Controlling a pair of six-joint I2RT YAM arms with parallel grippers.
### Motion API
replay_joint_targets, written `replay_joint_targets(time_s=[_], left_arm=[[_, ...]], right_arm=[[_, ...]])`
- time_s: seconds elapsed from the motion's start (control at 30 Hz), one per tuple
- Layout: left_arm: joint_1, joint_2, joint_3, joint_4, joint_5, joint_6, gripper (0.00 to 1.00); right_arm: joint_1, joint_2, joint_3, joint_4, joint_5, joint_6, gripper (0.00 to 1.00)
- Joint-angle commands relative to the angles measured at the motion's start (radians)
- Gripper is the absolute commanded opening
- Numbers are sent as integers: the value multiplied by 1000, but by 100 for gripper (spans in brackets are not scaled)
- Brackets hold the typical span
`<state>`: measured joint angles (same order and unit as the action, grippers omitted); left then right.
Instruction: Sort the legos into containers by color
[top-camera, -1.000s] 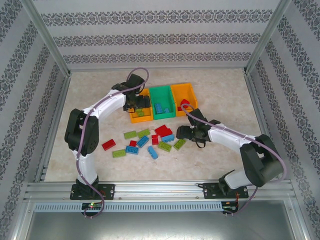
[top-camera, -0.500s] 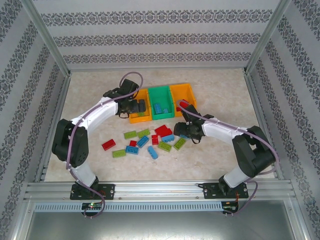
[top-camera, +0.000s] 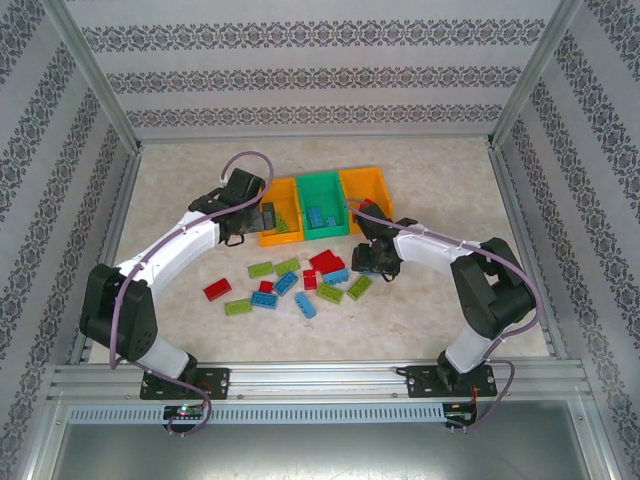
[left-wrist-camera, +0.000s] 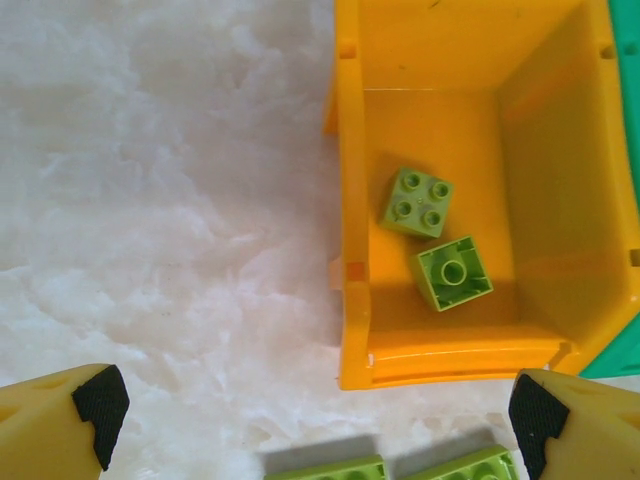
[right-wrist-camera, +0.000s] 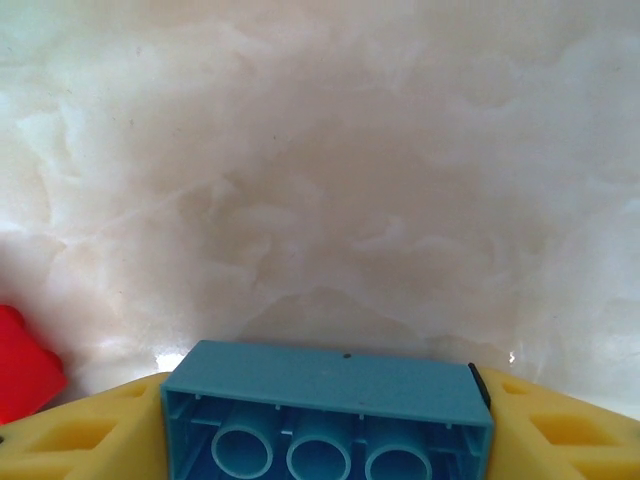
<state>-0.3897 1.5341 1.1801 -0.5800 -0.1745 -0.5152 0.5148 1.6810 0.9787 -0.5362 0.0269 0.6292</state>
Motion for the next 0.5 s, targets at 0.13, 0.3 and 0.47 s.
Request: replay_joint_targets(time_s=[0.13,0.3,0.47], left_arm=[[23,-56,-67,22,-53,-2,99],[35,-83,-110,-14,-66,0,99],[36,-130,-179,-33,-53,-25,99]], right_arm=[[13,-72,118,9,-35,-33,57],[4,-44,248,61,-132,-57,61],[-7,65,391,93,-196,-46,61]])
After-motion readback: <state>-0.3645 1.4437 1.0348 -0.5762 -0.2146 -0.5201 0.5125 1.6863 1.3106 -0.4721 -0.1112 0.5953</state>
